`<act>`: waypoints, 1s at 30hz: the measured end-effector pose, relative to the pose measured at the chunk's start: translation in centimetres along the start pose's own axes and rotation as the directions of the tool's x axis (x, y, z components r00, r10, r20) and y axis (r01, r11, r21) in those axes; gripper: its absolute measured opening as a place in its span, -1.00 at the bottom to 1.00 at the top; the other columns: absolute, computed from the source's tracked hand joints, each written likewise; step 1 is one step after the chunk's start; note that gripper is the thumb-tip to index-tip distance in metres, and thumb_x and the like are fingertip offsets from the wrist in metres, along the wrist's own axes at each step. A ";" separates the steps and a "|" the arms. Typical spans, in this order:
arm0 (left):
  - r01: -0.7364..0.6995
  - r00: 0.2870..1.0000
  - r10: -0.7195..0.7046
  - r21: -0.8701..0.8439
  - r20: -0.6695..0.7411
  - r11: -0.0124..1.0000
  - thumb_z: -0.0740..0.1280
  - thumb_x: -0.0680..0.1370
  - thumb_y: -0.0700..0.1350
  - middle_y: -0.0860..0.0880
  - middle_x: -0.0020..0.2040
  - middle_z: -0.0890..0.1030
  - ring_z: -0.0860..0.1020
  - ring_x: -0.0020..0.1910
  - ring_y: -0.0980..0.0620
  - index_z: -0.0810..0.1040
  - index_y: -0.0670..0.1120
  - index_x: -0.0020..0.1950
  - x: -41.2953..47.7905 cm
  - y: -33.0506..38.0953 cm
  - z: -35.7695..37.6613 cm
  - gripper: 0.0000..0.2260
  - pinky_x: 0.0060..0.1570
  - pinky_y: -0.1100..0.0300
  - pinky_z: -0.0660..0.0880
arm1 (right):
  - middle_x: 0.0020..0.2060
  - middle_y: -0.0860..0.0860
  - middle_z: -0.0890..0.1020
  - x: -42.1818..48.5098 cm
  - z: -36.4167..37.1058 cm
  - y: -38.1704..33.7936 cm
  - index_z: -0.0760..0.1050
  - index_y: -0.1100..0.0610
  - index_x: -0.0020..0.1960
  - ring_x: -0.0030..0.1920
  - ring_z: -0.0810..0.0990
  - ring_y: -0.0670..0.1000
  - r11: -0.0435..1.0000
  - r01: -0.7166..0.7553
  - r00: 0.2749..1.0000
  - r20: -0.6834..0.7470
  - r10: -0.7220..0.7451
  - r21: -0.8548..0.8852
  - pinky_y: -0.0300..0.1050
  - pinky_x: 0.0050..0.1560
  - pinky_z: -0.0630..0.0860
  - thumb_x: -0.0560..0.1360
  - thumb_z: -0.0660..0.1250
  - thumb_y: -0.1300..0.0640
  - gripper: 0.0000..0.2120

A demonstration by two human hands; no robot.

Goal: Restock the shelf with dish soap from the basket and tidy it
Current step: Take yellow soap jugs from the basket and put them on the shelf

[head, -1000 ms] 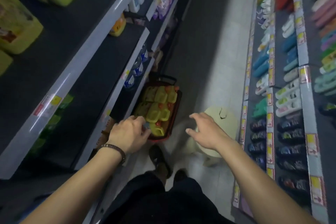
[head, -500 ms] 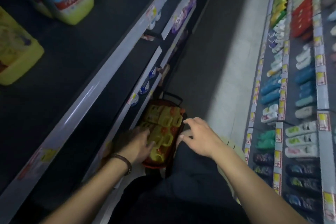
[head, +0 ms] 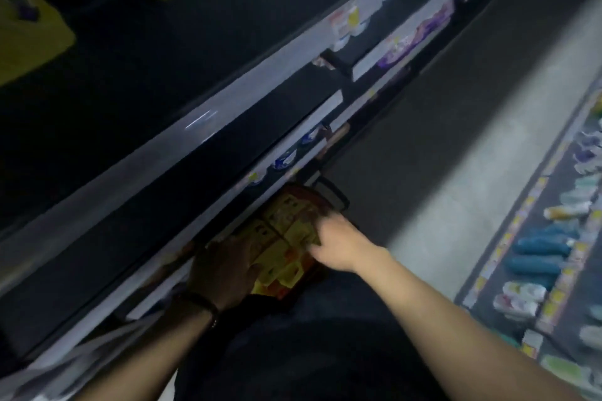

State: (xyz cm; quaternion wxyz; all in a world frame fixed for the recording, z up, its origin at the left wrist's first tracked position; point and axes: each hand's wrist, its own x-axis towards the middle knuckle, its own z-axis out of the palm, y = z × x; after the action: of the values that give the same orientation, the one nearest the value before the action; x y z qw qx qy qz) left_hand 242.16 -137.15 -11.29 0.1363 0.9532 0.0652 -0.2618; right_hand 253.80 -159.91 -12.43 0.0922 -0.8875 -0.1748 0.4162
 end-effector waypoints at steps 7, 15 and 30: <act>0.289 0.956 -0.282 -0.097 0.074 0.952 0.18 0.61 0.27 -0.06 0.24 0.60 0.61 0.20 -0.15 0.49 0.08 0.30 4.1 5.0 5.6 -0.61 0.08 -0.04 0.57 | 0.62 0.03 0.28 8.0 -2.7 6.9 0.18 -0.04 0.70 0.61 0.29 0.15 0.952 0.284 0.933 0.261 -0.246 -0.118 -0.14 0.54 0.23 0.68 0.31 -0.14 -0.34; 0.319 0.948 -0.314 -0.179 0.057 0.931 0.17 0.62 0.28 -0.01 0.34 0.56 0.57 0.26 -0.07 0.48 0.07 0.40 10.2 5.9 15.1 -0.55 0.16 -0.02 0.58 | 0.52 0.06 0.31 16.3 3.1 12.7 0.37 0.02 0.50 0.48 0.39 0.18 0.888 0.383 0.916 0.231 -0.328 -0.255 0.04 0.35 0.46 0.62 0.36 -0.09 -0.50; 0.118 0.845 -0.237 -0.264 -0.480 0.957 0.28 0.60 0.12 -0.03 0.16 0.66 0.60 0.16 -0.13 0.63 0.04 0.17 11.1 -0.5 34.4 -0.74 0.08 -0.15 0.63 | 0.65 0.02 0.19 23.2 20.4 13.7 0.30 -0.22 0.53 0.64 0.17 0.24 0.692 0.594 0.760 0.005 -0.650 -0.409 0.31 0.54 0.30 0.58 0.17 -0.37 -0.43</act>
State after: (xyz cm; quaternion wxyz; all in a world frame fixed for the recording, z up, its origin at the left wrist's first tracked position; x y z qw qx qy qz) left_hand 234.96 -146.23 -45.52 0.1962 0.9564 0.2162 -0.0047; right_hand 255.04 -163.15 -46.02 0.0629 -0.8021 -0.5370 0.2536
